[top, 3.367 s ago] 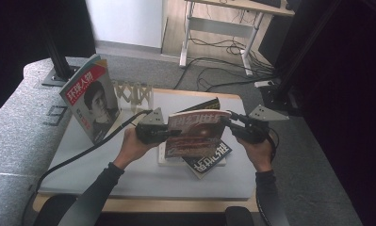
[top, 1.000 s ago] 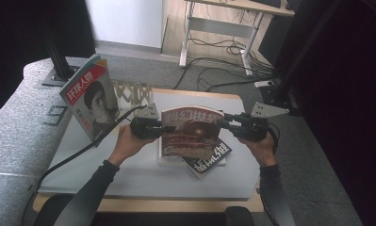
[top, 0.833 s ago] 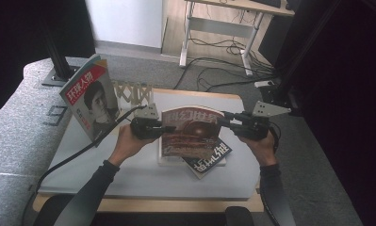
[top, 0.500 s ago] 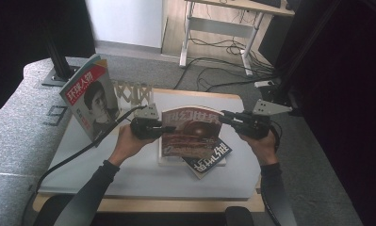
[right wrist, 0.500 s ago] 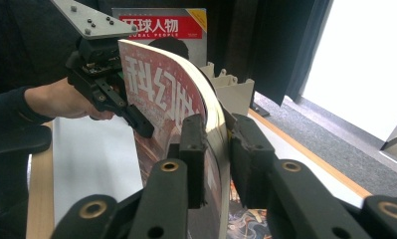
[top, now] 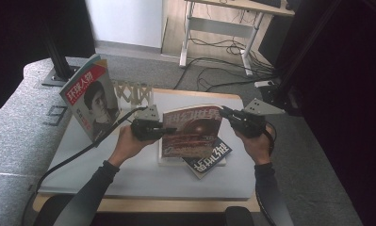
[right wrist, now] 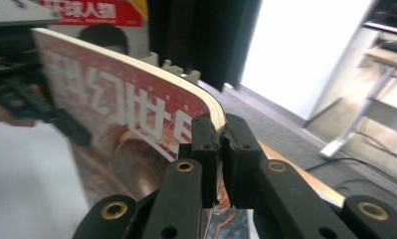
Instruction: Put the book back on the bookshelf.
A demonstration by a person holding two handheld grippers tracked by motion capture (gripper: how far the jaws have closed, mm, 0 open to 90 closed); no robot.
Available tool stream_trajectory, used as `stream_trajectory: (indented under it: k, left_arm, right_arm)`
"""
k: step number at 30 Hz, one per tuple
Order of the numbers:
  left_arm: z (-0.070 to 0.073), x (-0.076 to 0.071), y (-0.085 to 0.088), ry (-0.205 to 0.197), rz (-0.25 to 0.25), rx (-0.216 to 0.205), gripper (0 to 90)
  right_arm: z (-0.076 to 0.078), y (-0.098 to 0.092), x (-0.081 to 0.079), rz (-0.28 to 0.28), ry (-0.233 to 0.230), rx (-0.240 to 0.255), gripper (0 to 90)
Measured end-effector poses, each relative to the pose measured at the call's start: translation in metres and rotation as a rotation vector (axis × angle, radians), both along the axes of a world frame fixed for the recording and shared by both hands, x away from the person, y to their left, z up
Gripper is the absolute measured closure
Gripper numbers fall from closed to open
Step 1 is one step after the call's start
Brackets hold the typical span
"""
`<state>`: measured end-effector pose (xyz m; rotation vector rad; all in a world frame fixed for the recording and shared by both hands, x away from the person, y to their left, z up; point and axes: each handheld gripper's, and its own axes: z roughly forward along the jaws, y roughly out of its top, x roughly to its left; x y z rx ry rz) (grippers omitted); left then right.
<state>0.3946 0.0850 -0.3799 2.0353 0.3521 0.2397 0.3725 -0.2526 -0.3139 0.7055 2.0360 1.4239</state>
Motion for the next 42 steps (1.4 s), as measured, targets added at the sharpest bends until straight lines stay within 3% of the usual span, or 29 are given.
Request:
stream_trajectory:
  k: [8, 13, 22, 26, 29, 30, 34, 39, 42]
  left_arm:
    - [0.0, -0.003, -0.001, -0.01, -0.009, 0.002, 84.1]
    - [0.004, -0.007, -0.008, -0.034, -0.016, 0.035, 84.1]
    - [0.004, -0.01, -0.011, -0.058, -0.021, 0.042, 84.1]
    - [0.004, -0.012, -0.01, -0.103, -0.021, 0.066, 82.1]
    - [0.006, -0.016, -0.011, -0.143, -0.024, 0.077, 74.0]
    - [0.007, -0.016, -0.011, -0.142, -0.021, 0.065, 69.5]
    - [0.014, -0.011, -0.01, -0.118, -0.02, 0.022, 66.5]
    - [0.03, -0.006, -0.012, -0.114, 0.005, -0.026, 70.3]
    - [0.036, -0.005, -0.015, -0.103, 0.032, -0.017, 80.7]
  right_arm:
    - [-0.002, 0.013, 0.0, -0.112, -0.018, -0.011, 83.2]
    - [-0.004, 0.016, 0.003, -0.166, -0.005, 0.007, 83.3]
    - [-0.005, 0.021, 0.007, -0.221, 0.008, 0.022, 83.4]
    - [-0.003, 0.021, 0.008, -0.195, 0.017, 0.02, 83.3]
    - [-0.004, 0.017, 0.007, -0.169, 0.02, 0.034, 83.2]
    - [-0.004, 0.015, 0.007, -0.154, 0.021, 0.042, 83.2]
    - [-0.004, 0.01, 0.006, -0.114, 0.024, 0.06, 83.1]
    - [-0.003, 0.01, 0.006, -0.088, 0.028, 0.057, 83.1]
    - [-0.003, 0.009, 0.007, -0.087, 0.031, 0.061, 83.1]
